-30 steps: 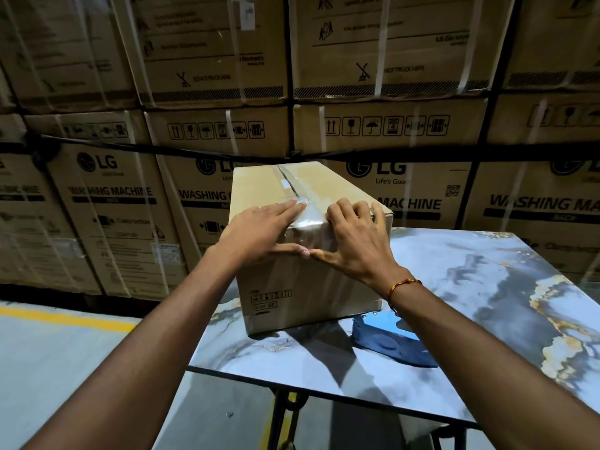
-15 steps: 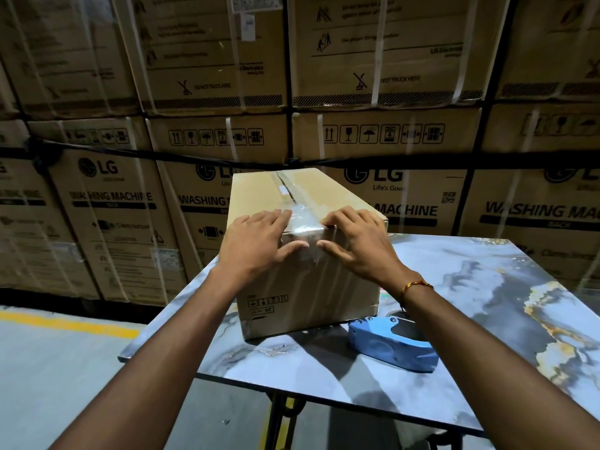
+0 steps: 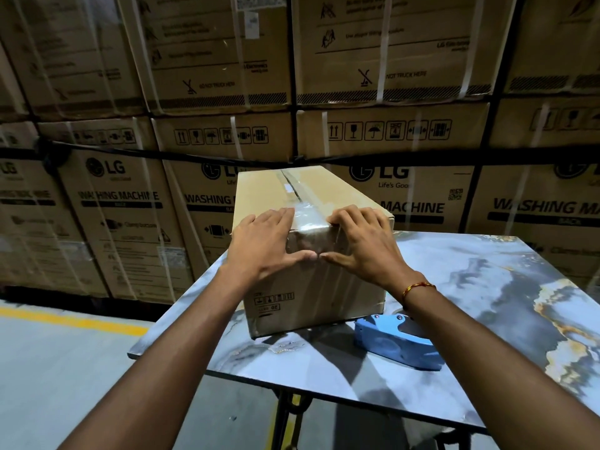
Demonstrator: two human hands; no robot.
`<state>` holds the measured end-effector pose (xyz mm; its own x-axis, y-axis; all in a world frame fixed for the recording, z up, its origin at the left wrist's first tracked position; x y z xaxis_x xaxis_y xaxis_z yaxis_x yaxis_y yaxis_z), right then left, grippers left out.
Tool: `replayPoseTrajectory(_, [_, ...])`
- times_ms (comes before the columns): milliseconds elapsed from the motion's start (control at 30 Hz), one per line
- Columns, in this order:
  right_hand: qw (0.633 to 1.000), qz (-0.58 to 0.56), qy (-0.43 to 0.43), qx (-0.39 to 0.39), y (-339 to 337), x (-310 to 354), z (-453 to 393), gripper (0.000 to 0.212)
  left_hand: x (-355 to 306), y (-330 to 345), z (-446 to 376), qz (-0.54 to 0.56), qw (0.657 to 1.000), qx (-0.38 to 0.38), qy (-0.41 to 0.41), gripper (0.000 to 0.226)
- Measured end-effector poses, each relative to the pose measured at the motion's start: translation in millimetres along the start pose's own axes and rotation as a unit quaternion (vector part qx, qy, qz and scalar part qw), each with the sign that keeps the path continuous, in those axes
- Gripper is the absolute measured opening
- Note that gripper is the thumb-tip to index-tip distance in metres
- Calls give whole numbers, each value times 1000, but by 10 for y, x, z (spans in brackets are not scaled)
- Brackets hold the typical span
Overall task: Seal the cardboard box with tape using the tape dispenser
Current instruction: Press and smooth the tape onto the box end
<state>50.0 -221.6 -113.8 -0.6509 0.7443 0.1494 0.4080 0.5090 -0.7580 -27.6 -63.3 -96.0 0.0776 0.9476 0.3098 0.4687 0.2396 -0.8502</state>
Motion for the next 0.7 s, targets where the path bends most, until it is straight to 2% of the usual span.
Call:
replayPoseTrajectory(200, [1000, -21, 5, 14, -4, -1, -25, 50, -10, -9, -31, -12, 1000, -18, -12, 84])
replayPoseTrajectory(367, [998, -44, -3, 40, -32, -62, -39, 43, -14, -34, -37, -3, 1000, 13, 10, 83])
replayPoseTrajectory(467, [997, -62, 9, 34, -19, -67, -67, 38, 1, -43, -15, 11, 1000, 18, 8, 78])
replayPoseTrajectory(567, [996, -82, 31, 23, -5, -57, -92, 38, -22, -71, 2, 16, 1000, -13, -22, 69])
replayPoseTrajectory(700, [995, -92, 36, 6, -22, -27, -113, 28, -20, -43, -2, 23, 999, -11, -29, 68])
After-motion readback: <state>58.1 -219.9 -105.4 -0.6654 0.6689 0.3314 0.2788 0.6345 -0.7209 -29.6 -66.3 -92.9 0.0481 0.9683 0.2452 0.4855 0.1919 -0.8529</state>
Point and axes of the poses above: each hand's wrist, its own z-axis away from the middle knuckle, its own y-axis out of the palm, x = y × z, the point moved 6 cm from there along -z, towards the middle knuckle, and after that the axes turned 14 degrees about y, right-handed, at the moved point
